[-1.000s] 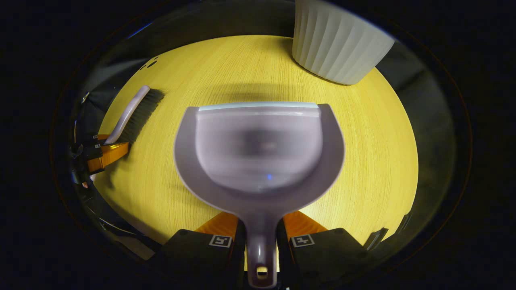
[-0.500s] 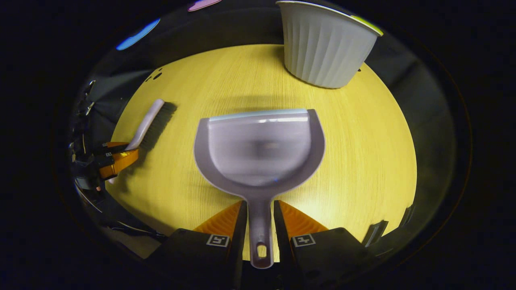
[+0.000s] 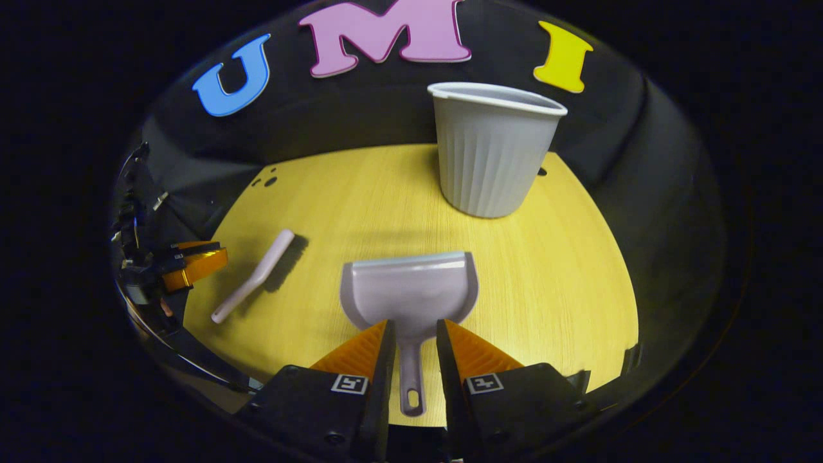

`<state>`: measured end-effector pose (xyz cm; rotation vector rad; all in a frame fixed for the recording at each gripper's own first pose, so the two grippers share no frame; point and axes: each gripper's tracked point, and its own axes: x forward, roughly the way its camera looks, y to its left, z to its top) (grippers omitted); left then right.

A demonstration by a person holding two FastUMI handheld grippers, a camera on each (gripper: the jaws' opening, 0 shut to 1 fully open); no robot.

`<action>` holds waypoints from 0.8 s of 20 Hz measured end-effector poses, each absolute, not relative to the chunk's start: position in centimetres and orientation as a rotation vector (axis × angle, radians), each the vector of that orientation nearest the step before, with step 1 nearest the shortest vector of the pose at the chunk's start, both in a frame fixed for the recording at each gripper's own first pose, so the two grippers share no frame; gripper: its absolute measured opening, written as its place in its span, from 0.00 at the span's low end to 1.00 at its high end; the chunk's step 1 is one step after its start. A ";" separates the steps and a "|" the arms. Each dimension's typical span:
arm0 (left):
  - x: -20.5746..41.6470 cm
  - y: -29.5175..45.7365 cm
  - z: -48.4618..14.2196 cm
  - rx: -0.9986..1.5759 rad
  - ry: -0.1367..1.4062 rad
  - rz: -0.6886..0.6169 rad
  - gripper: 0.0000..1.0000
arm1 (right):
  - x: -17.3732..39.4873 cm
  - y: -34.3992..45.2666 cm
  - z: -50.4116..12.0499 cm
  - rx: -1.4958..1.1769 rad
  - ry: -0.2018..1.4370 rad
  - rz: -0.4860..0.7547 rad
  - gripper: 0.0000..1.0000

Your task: Pick up the small broom and dustpan from the desktop, sweep the trash into the dustpan with the broom, and then empty the trash into the garbage bin.

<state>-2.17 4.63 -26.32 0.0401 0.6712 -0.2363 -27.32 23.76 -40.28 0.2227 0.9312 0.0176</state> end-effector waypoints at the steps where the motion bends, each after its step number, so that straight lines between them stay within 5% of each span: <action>1: -2.0 4.5 -25.0 0.019 0.634 -0.228 0.39 | -26.6 23.5 -39.1 0.219 0.884 0.012 0.40; 7: -1.8 2.8 -18.2 -0.031 0.421 -0.205 0.36 | -23.7 21.6 -31.6 0.105 0.614 0.044 0.40; 16: -5.6 -0.3 -14.1 0.013 0.355 -0.113 0.38 | -23.2 23.2 -27.0 0.045 0.446 0.235 0.41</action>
